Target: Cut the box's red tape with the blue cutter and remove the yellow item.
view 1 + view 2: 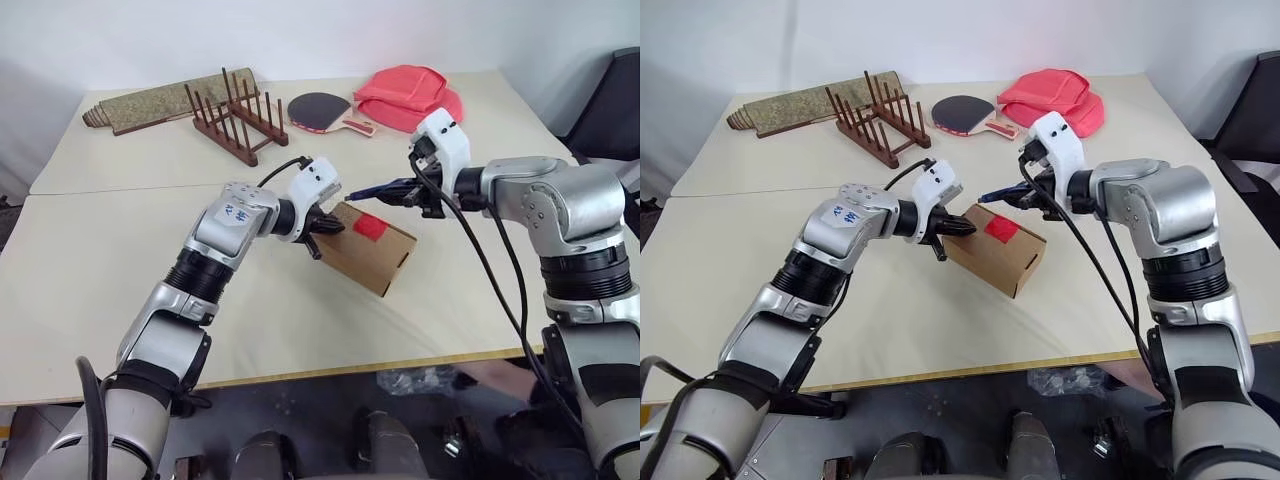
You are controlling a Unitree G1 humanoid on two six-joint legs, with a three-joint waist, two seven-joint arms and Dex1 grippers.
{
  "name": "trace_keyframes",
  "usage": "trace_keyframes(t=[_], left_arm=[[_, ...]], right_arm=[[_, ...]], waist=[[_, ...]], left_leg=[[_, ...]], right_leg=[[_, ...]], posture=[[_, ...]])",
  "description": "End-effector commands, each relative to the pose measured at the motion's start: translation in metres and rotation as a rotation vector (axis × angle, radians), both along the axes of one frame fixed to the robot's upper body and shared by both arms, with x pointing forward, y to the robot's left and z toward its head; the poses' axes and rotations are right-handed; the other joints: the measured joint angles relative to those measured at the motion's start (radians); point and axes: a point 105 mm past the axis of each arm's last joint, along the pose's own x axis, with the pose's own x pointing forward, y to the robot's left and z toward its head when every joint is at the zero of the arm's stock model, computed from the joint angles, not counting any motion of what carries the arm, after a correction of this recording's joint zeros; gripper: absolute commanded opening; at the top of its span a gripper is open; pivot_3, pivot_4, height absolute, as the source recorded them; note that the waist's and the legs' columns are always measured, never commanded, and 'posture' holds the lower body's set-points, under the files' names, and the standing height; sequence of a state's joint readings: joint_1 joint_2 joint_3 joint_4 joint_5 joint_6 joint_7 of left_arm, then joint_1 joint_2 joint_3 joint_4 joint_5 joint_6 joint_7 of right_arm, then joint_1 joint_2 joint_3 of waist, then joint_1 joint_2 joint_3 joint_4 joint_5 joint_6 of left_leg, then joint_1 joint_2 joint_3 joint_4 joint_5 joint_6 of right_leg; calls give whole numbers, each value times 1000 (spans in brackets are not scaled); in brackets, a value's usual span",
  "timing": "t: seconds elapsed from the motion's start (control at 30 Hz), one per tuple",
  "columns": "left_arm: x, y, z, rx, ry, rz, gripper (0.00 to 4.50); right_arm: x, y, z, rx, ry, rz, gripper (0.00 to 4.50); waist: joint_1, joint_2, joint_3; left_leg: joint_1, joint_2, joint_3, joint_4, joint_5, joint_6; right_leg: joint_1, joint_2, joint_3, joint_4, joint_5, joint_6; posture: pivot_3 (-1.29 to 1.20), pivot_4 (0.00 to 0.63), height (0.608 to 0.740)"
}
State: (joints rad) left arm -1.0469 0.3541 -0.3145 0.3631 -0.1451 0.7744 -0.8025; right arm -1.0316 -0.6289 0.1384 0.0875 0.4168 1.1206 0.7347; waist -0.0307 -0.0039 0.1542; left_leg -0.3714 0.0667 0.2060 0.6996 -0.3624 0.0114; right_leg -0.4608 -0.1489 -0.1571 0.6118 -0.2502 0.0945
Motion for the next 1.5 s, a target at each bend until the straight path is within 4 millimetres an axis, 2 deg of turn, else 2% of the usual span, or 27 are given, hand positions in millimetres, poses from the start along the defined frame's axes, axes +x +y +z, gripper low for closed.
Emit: trace_keyframes(t=[0.03,0.23,0.47,0.9,1.27,1.5], left_arm=[[1,0,2,15,-5,3,11],[0,0,2,17,-1,0,11],[-1,-1,1,15,9,-1,11],[0,-3,1,15,14,1,11],[0,-5,-1,18,18,3,11],[1,-7,-4,36,28,23,11]], right_arm=[[2,-5,12,-13,-54,-4,170],[2,-8,7,-26,-44,1,170],[-4,-2,23,13,-81,33,170],[-5,-6,1,-46,-36,37,170],[-4,-17,-6,-120,-11,12,170],[-6,-18,0,-173,2,40,170]], waist=[[0,0,0],[0,0,0],[0,0,0],[1,0,0],[3,0,0],[3,0,0]], left_leg=[[0,0,0,0,0,0],[0,0,0,0,0,0],[0,0,0,0,0,0],[0,0,0,1,0,0],[0,0,0,1,0,0],[0,0,-1,1,0,0]], right_leg=[[0,0,0,0,0,0],[0,0,0,0,0,0],[0,0,0,0,0,0],[0,0,0,1,0,0],[1,0,0,1,0,0],[1,0,0,1,0,0]], posture=[[0,150,740],[0,150,740],[0,150,740],[0,150,740],[0,150,740],[0,150,740]])
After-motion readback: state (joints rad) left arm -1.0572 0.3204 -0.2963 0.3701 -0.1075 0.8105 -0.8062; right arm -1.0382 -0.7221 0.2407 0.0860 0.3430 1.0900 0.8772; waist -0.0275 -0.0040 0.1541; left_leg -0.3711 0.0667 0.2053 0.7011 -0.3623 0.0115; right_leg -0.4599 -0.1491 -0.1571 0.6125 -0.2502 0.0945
